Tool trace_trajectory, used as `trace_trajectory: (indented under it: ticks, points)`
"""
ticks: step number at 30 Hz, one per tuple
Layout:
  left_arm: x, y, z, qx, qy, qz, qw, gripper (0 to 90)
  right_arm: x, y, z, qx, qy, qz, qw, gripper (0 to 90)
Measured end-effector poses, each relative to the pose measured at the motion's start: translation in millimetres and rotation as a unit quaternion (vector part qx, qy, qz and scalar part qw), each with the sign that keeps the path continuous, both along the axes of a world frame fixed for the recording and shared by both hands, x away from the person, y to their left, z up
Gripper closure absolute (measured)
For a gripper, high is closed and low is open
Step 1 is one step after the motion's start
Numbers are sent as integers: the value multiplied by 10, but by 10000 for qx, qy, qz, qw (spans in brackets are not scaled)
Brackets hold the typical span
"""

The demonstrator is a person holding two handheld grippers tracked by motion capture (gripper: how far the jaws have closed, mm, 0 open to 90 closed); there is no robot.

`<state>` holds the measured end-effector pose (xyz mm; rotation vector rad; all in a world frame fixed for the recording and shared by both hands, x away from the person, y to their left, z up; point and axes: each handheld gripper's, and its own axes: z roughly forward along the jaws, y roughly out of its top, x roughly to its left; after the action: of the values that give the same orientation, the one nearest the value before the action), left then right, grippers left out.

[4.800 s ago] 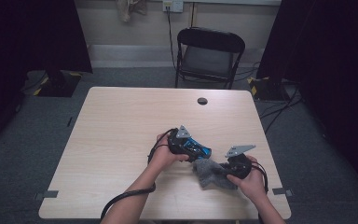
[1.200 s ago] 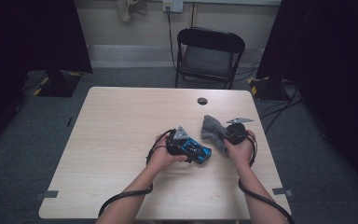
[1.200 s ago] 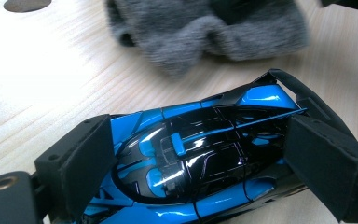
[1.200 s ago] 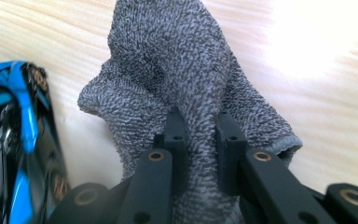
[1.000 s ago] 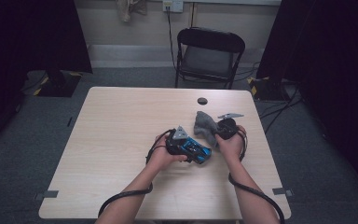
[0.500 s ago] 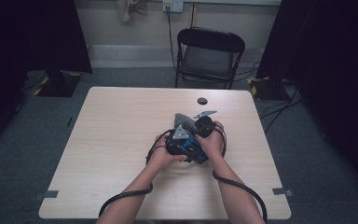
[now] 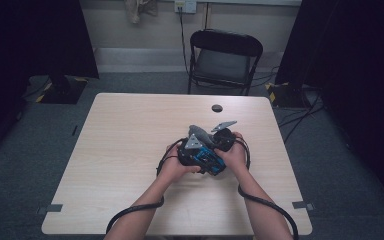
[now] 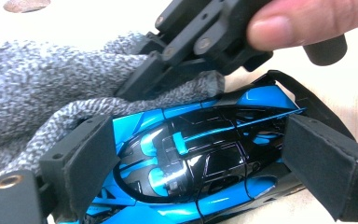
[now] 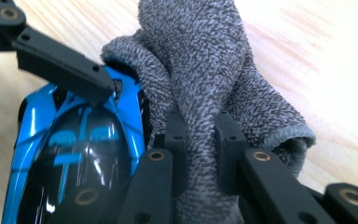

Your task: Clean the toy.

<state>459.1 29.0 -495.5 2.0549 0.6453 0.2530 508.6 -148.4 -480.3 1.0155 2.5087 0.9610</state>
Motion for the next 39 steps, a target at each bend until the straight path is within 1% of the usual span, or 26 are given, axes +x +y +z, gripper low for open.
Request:
trace_trajectory:
  ticks: [3,9,15,20,25,34,39]
  points:
    - [8,11,2,-3,3,-21,10000,108,-22,-41,7,-28,11,88,10000,793]
    - [10,11,9,11,33,-12,10000,113,-71,-167,10,30,86,123,9999,792]
    - [10,13,4,-14,19,-11,10000,113,-124,-289,12,63,124,70,9999,792]
    - [12,16,7,-2,28,-16,10000,116,-173,-352,14,85,152,74,9998,792]
    - [12,17,6,-27,38,5,10000,117,-214,-405,4,165,158,15,9997,792]
    - [21,27,12,-39,75,3,10000,127,-263,-498,8,192,211,46,9996,792]
    - [21,34,8,-54,55,-11,10000,129,-298,-561,6,243,237,54,9994,792]
